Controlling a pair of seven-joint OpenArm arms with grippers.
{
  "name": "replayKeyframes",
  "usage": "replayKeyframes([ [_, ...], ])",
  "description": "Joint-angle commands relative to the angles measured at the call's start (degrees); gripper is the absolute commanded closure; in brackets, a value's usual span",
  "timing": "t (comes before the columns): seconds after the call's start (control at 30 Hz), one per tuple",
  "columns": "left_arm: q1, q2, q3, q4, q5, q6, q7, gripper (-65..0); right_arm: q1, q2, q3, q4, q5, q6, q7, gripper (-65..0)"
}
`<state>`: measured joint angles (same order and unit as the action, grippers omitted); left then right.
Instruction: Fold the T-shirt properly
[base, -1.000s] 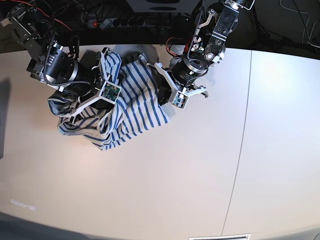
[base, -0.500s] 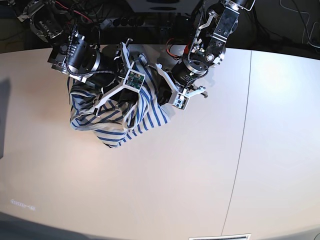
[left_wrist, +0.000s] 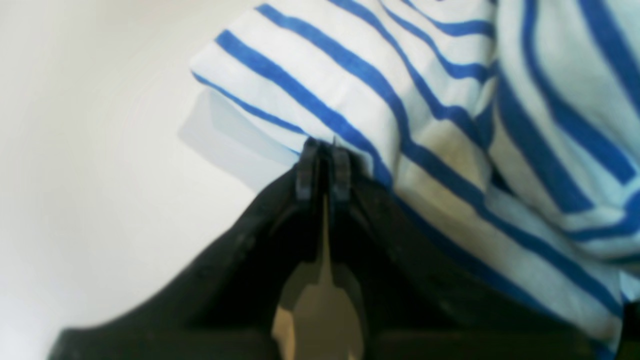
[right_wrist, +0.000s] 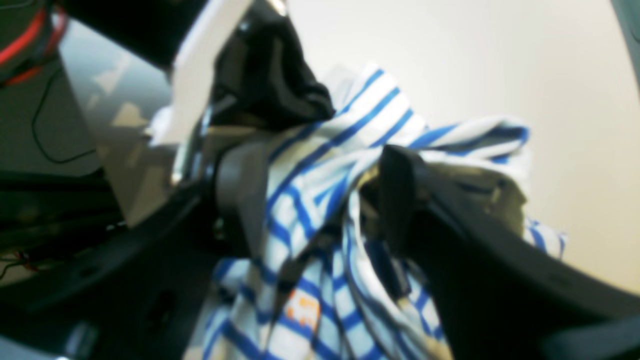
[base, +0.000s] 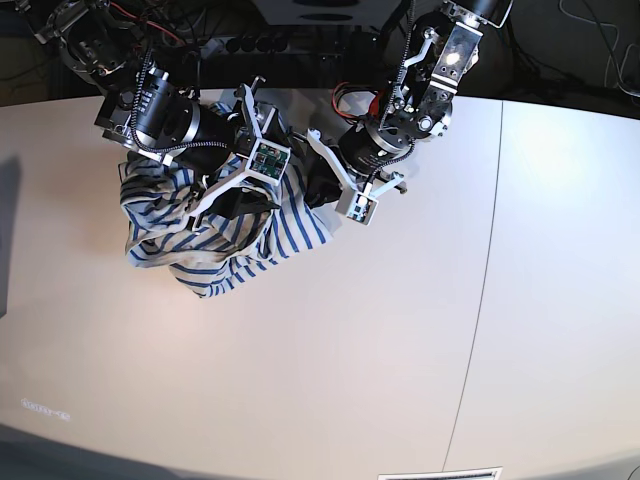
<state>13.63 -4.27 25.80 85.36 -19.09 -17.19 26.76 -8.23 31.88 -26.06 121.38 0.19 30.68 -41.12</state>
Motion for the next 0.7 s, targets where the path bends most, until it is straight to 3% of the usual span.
replayKeyframes([
  [0.0, 2.0, -0.5, 0.5, -2.3, 2.7, -0.6, 13.1, -7.1, 0.4, 0.3, 0.3, 0.9, 0.5, -1.8, 1.8, -35.8],
  [0.27, 1.8, -0.5, -4.8, 3.3, 2.5, -1.3, 15.0, -7.1, 4.0, 0.3, 1.1, 1.2, 5.7, -2.0, 2.3, -35.5],
  [0.33, 1.8, -0.5, -6.6, 4.5, 2.1, -2.3, 16.0, -7.1, 5.4, 0.3, 2.7, 1.2, 6.3, -2.0, 2.3, -25.7],
  [0.4, 1.8, -0.6, -8.4, 5.0, 0.9, -3.3, 17.0, -7.1, 6.9, 0.3, 5.5, 1.1, 6.2, -2.4, 1.6, -3.0],
  [0.43, 1.8, -0.7, -9.2, 5.0, 0.3, -3.7, 17.4, -7.1, 7.5, 0.3, 7.3, 1.1, 6.1, -2.9, 0.9, 0.0],
  [0.53, 2.0, -0.7, -10.7, 5.0, -0.8, -4.3, 19.0, -7.1, 8.0, 0.4, 14.4, 1.0, 4.3, -5.2, 0.1, 0.0],
  [0.67, 2.5, -1.2, -10.9, 5.0, -3.4, -6.3, 20.2, -7.1, 7.8, 2.4, 22.5, -1.0, 6.5, -5.2, -1.4, 0.0],
])
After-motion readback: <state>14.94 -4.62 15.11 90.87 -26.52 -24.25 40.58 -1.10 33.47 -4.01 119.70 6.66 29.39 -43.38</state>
